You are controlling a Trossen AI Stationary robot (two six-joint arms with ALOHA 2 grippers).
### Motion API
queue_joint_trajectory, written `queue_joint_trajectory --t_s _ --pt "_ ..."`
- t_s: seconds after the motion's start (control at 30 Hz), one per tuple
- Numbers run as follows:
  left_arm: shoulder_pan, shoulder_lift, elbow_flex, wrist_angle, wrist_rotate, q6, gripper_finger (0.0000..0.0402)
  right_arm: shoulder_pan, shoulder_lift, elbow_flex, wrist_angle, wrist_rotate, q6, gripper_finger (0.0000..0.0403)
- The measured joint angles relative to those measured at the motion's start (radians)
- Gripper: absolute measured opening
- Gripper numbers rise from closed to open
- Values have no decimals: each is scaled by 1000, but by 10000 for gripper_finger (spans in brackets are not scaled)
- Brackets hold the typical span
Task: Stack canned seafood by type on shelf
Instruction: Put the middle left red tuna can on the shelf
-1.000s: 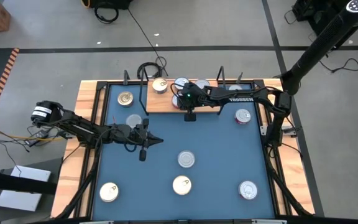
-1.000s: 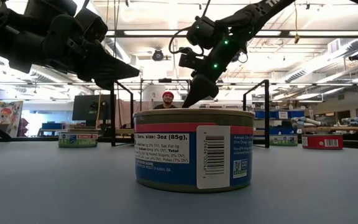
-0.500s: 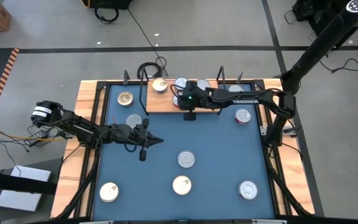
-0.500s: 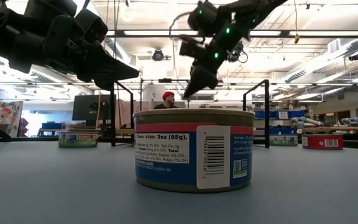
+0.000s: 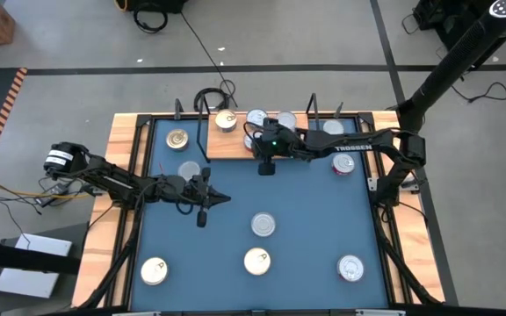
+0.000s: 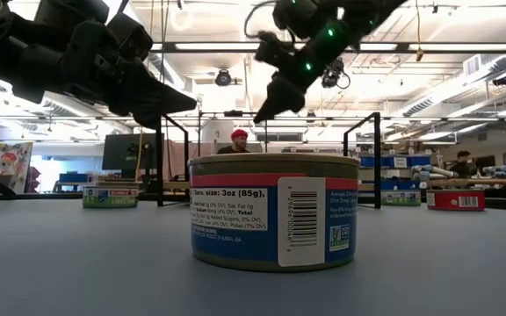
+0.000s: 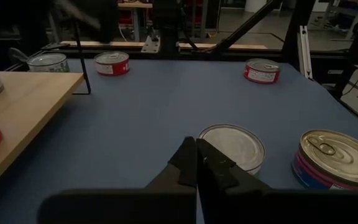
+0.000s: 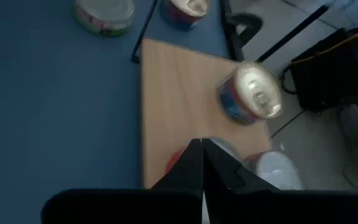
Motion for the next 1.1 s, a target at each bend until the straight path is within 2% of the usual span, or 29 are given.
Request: queue_joint_trajectory --t_s 0.17,0.33,0.43,0.63,0.83,1.1 --pt "0 0 5 2 0 11 1 7 -1 -133 171 -6 53 4" --pt "1 0 52 -36 4 -2 1 58 -7 -186 196 -7 133 2" --pt "1 -4 116 -159 29 -4 1 100 -27 -193 195 -4 141 2" --pt "49 -7 290 -528 31 28 1 170 -124 -242 192 16 208 1" --pt "138 18 421 -734 -7 76 1 273 -270 -391 188 154 322 1" --pt "228 123 535 -776 -14 208 1 429 -419 -555 188 340 498 1"
